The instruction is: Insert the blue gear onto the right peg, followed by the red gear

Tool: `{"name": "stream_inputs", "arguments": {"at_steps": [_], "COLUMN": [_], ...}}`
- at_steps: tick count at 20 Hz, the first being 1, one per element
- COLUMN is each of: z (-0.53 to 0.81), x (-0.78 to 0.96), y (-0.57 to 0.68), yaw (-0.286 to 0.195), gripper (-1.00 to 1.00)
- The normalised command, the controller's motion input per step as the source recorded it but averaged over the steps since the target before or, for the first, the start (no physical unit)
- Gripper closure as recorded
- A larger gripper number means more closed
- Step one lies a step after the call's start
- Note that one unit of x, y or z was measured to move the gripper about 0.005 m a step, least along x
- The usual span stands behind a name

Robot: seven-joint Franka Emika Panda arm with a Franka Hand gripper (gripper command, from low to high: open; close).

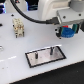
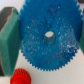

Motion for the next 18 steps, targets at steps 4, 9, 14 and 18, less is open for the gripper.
{"name": "stream_inputs", "arguments": {"at_steps": [4,9,14,18], "z": [0.4,0.22,0.09,0.0], "x": [0.67,0.61,0.52,0.42], "y": [-0.2,-0.33,-0.36,-0.31], "yaw": [0.0,0.0,0.0,0.0], "gripper": [1.0,1.0,1.0,1.0]}}
